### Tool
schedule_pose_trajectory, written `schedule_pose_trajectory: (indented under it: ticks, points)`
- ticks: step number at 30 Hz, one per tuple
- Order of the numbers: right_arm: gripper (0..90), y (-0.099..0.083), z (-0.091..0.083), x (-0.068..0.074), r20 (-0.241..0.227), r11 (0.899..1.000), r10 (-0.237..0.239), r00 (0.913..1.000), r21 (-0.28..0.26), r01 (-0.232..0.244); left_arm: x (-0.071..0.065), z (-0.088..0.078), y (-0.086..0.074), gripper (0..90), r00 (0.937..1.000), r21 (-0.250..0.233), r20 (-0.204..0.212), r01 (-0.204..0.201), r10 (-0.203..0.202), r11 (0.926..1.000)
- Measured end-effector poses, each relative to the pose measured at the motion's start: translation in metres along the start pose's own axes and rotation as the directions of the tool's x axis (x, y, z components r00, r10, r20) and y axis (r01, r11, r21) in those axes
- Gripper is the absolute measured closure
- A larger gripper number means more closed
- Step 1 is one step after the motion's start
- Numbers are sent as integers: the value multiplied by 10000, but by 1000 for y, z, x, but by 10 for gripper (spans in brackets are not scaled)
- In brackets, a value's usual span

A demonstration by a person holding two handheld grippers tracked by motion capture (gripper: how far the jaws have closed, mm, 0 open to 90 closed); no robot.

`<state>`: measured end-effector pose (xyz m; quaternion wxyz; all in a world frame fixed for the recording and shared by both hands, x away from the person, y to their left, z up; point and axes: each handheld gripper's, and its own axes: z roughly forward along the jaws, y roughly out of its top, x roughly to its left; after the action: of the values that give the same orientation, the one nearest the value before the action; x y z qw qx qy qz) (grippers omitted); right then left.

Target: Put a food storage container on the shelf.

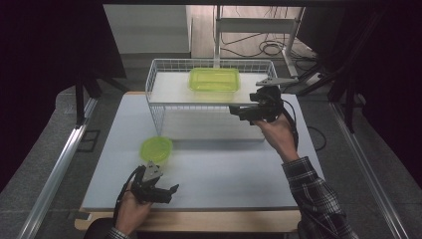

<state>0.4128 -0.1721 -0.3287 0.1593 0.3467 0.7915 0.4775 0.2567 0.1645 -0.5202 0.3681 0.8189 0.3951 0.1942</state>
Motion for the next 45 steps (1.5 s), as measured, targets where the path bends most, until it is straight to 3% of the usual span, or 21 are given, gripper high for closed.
schedule_pose_trajectory:
  ticks: [4, 10, 27, 45]
  points:
    - [56, -10, -1, 3, -35, 9998, -149, 9999, 129, 150, 1, 0, 0, 65, 9999, 26, -10, 125, -125, 9999]
    - [39, -27, -4, 2, -297, 10000, 15, 9996, 42, -14, 3, -1, -1, 67, 9990, -55, 187, 404, -403, 9992]
    - [9, -76, -20, 2, 117, 9992, -204, 9997, 359, 199, 5, -2, -2, 56, 9985, -116, 112, 535, -534, 9985]
    - [9, -131, -28, 10, 781, 9966, -483, 9958, 700, 429, 9, -6, -3, 48, 9995, -13, -276, 122, -122, 9999]
